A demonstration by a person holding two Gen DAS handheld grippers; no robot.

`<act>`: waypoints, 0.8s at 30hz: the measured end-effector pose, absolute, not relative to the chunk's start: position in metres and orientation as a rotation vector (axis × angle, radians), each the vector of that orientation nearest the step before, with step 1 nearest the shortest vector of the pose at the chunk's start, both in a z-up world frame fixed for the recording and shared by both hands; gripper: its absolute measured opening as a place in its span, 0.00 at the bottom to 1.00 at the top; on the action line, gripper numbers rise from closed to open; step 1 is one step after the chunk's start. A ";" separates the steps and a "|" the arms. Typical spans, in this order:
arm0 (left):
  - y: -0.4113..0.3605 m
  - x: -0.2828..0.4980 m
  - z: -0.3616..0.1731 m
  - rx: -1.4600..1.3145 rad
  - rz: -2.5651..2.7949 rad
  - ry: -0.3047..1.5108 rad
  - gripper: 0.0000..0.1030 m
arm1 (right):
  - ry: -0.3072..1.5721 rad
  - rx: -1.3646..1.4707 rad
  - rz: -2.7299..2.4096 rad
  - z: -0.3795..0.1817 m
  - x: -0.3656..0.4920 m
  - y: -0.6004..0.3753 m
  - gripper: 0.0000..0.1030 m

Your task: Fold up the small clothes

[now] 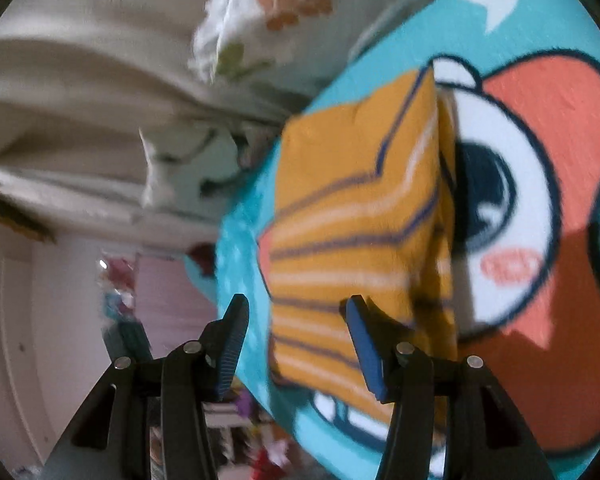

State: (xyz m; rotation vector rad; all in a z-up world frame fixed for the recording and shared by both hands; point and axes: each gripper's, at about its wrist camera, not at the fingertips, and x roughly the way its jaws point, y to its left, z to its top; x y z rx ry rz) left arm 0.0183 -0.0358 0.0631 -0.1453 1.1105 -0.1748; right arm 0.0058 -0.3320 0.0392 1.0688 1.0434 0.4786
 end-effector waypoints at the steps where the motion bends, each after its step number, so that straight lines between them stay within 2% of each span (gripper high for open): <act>1: -0.036 0.016 0.064 -0.138 -0.170 1.110 0.61 | 1.034 1.092 0.485 0.037 0.012 -0.335 0.55; 7: -0.033 -0.006 0.068 -0.092 -0.117 1.110 0.62 | 1.050 1.008 0.265 0.022 0.051 -0.363 0.52; 9: -0.032 -0.014 0.070 -0.054 -0.092 1.089 0.70 | 1.026 1.025 0.246 0.026 0.048 -0.371 0.53; 19: -0.032 -0.021 0.053 -0.020 -0.138 1.111 0.70 | 1.129 0.581 0.081 0.052 -0.029 -0.357 0.55; 24: -0.034 -0.029 0.040 0.019 -0.199 1.120 0.71 | 1.169 0.521 -0.006 0.049 -0.074 -0.341 0.55</act>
